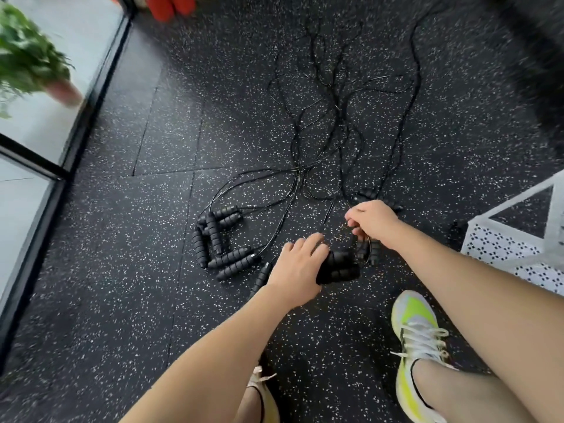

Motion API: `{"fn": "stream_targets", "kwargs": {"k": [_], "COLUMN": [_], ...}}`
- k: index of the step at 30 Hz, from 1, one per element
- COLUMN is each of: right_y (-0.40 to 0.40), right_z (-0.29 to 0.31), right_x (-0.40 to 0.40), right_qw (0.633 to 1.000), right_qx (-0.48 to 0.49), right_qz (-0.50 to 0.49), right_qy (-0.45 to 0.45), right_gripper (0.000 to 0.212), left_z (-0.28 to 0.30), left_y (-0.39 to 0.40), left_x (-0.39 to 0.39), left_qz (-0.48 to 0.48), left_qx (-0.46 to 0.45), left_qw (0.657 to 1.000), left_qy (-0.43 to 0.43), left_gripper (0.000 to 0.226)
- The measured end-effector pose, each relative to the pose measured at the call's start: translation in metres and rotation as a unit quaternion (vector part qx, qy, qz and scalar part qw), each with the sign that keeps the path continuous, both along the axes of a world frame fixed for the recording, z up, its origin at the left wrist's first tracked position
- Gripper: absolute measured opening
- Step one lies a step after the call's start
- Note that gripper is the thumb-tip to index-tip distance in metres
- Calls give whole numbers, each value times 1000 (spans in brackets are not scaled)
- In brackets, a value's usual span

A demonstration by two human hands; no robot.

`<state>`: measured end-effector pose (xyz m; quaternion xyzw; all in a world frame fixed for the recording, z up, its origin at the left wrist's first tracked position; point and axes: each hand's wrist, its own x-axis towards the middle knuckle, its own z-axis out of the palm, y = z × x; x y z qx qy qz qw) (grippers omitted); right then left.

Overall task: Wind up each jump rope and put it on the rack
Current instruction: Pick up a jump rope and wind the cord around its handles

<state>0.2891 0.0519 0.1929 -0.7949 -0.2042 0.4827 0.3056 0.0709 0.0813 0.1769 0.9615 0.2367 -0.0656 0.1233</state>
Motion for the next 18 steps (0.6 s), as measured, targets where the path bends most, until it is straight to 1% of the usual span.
{"fn": "stream_targets", "kwargs": {"k": [1,2,3,5,7,9,11,15,16,17,18], "right_y": [-2,-3,-5,-5,-8,-15,-26,-48,-51,-53,-55], "right_z": [5,11,18,33,48,59,63,78,80,80,79], "right_x": [-2,-4,-7,-13,-17,-10,5,19,17,15,13], "right_qw": [995,981,963,924,889,867,870,886,894,910,928], "right_qx": [-20,-36,-48,-66,-69,-59,-50,-45,-48,-48,-40], "right_qz": [74,148,219,329,397,440,449,445,430,399,357], "right_qy": [-70,-117,-147,-184,-217,-225,-196,-123,-112,-102,-98], "right_gripper": [18,18,18,14,21,22,21,22,22,24,32], "left_z": [3,7,12,22,32,38,42,55,60,66,71], "left_y": [3,5,7,10,11,10,7,1,-1,-3,-4], "left_x": [1,4,7,17,28,35,38,38,37,36,34], "left_qz": [-18,-39,-57,-85,-101,-113,-130,-179,-185,-190,-198], "left_qx": [29,53,66,73,56,24,14,41,42,47,56], "left_qw": [999,998,996,994,993,993,991,982,981,980,978], "left_qy": [0,0,-1,-1,4,9,31,36,32,27,14], "left_gripper": [64,66,67,70,72,78,79,62,60,59,58]}}
